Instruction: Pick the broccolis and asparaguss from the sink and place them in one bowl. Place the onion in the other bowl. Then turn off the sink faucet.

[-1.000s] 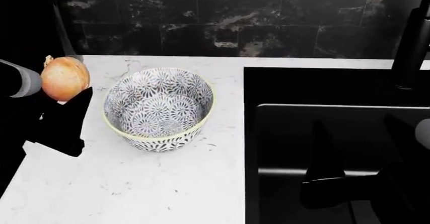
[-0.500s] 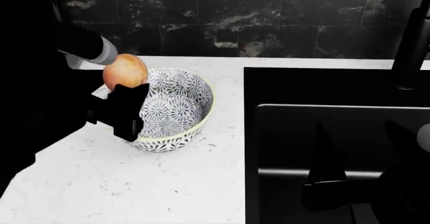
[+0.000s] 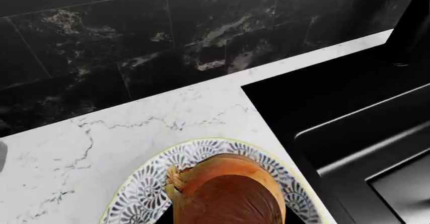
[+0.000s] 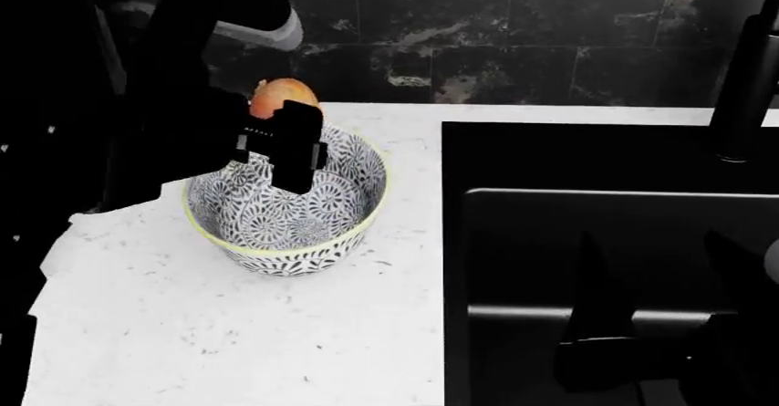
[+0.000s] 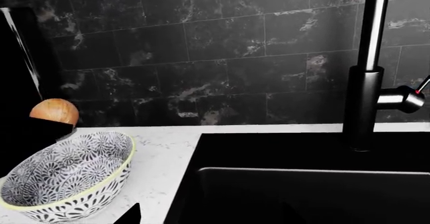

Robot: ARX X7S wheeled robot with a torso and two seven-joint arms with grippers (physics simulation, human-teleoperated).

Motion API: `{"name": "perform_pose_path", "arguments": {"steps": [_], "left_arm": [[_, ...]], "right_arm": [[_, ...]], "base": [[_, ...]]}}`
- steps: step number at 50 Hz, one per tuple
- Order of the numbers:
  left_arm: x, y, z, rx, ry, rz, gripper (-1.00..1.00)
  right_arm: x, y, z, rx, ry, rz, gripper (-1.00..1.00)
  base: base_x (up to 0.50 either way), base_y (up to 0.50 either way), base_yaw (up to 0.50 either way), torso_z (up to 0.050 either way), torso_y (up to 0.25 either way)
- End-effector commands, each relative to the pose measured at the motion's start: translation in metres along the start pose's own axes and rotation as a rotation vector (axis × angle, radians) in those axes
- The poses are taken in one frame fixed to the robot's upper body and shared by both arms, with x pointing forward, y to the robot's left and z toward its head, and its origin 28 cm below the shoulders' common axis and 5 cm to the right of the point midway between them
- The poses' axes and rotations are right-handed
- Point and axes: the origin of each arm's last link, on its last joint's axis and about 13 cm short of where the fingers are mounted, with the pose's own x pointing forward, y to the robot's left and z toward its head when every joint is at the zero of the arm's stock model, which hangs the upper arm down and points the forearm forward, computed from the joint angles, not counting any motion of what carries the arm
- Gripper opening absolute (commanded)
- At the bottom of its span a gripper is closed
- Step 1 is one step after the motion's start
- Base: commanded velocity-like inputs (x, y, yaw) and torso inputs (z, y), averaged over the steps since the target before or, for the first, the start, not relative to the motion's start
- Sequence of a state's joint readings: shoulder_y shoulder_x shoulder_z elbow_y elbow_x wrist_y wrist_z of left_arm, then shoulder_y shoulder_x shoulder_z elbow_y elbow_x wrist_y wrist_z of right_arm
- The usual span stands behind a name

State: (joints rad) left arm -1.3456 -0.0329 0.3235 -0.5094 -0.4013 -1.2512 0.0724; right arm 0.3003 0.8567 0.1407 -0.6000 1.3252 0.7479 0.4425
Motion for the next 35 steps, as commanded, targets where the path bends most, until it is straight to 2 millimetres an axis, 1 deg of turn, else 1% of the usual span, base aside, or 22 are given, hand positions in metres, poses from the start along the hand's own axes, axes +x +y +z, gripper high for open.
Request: {"name": "perform_pose_path", "arguments": {"steps": [1, 6, 9, 23, 33, 34, 35], "left_arm": [[0.017, 0.009, 0.007, -0.009, 0.089, 0.057, -1.0], [0.021, 0.002, 0.008, -0.027, 0.128, 0.008, -1.0], [0.024, 0.0, 0.004, -0.027, 0.143, 0.011, -1.0], [0.031, -0.002, -0.005, -0.033, 0.19, 0.023, -1.0], [0.031, -0.004, -0.003, -0.033, 0.196, 0.014, -1.0], [0.031, -0.003, -0.002, -0.036, 0.196, 0.012, 1.0], [0.03, -0.003, -0.001, -0.036, 0.194, 0.014, 1.0]], "right_arm": [[0.0, -0.001, -0.001, 0.006, 0.005, -0.005, 1.0], [0.001, -0.001, -0.006, 0.015, 0.015, -0.002, 1.0], [-0.001, -0.002, -0.007, 0.016, 0.019, -0.004, 1.0], [-0.004, -0.003, -0.014, 0.031, 0.019, -0.01, 1.0], [-0.008, -0.002, -0.013, 0.034, 0.018, -0.017, 1.0], [-0.008, -0.002, -0.013, 0.033, 0.019, -0.016, 1.0], [-0.008, -0.002, -0.013, 0.033, 0.021, -0.016, 1.0]], "base": [[0.0, 0.0, 0.0, 0.0, 0.0], [0.0, 0.0, 0.0, 0.0, 0.0], [0.0, 0.0, 0.0, 0.0, 0.0], [0.0, 0.0, 0.0, 0.0, 0.0], [0.0, 0.0, 0.0, 0.0, 0.001], [0.0, 0.0, 0.0, 0.0, 0.0], [0.0, 0.0, 0.0, 0.0, 0.0]]}}
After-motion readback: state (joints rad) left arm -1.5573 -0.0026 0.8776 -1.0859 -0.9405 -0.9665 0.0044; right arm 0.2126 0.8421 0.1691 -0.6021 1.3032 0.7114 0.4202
